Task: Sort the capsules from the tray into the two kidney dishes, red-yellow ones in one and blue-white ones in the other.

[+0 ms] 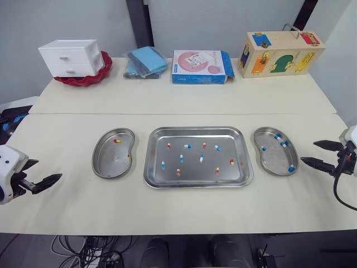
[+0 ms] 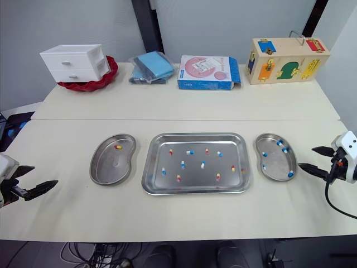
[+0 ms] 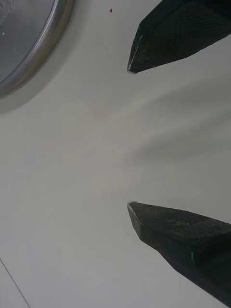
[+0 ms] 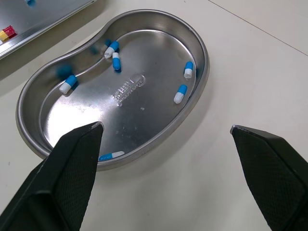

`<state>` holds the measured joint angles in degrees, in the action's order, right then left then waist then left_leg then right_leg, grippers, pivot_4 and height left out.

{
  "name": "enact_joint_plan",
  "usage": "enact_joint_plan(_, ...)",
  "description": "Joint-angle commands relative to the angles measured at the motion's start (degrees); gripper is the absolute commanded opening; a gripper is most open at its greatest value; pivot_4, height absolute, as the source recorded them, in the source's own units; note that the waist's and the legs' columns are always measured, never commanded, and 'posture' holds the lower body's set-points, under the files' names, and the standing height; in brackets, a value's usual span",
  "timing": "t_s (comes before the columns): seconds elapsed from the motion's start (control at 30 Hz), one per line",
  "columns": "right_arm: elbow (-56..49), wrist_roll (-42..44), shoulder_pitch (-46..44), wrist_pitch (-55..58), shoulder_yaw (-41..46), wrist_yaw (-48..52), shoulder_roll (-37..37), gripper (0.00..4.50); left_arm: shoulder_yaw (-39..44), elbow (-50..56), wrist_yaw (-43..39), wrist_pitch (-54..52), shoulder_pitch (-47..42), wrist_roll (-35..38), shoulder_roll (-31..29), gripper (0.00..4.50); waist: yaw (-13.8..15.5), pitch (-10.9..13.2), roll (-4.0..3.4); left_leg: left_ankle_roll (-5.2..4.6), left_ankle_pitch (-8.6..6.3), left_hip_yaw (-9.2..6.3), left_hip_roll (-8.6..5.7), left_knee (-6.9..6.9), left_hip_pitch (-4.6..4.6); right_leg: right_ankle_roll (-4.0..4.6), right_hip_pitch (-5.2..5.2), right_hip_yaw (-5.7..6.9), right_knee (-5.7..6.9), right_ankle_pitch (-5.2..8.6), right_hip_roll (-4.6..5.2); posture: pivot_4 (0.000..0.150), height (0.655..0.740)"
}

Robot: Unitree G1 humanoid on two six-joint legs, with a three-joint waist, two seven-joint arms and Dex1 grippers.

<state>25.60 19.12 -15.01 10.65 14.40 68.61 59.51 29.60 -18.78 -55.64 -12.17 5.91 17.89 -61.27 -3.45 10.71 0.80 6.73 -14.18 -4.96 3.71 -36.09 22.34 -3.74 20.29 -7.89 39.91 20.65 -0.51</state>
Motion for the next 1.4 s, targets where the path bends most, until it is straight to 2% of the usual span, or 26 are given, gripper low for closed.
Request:
enact_joint_plan(0.03,0.37,-0.04,-0.78,-0.98,1.04,0.19,0.22,4.50,2.30,-0.52,0.49,0.50,-0.56,-0.42,-1.29,4.42,0.00,0.00,0.00,0.00,0.00,0.00,0.00,0.00,0.00,0.00,0.00,0.00,0.00,0.00,0.00,0.150,0.7400)
enact_joint_plan(0.97,2.54,-0.78,0.63,-2.45,1.55,0.42,1.00,4.50,1.13,-4.98,-1.64,2.53,-2.74,-2.32,-1.32,4.42,-0.02,0.00,-0.01,0.00,0.00,0.00,0.00,-0.02,0.00,0.00,0.00,0.01,0.02,0.00,0.00,0.150,0.7400)
enact_joint_plan(1.13,2.10,-0.97,0.43,-2.41,1.62,0.84,1.27,4.50,2.55,-3.37,-3.22,3.10,-1.34,-0.33,0.22,4.42,-0.07,0.00,-0.01,0.00,0.00,0.00,0.00,-0.01,-0.01,0.00,0.00,0.01,0.02,0.00,0.00,0.150,0.7400)
enact_joint_plan(1.27,-11.27,3.72,2.75,5.79,1.93,3.29,1.83,4.50,6.46,6.84,-6.23,5.84,4.52,5.19,6.40,4.42,-0.04,0.03,-0.07,0.00,0.00,0.02,0.00,-0.01,0.00,0.00,0.00,-0.01,0.02,0.00,0.01,0.150,0.7400)
enact_joint_plan(1.4,-25.62,9.28,4.08,14.21,1.43,1.81,0.10,4.50,8.65,21.28,-6.56,7.40,11.82,11.35,16.00,4.42,-0.14,0.02,-0.07,0.00,0.00,0.02,0.05,-0.03,0.02,0.00,-0.03,-0.03,0.02,0.00,0.00,0.150,0.7400)
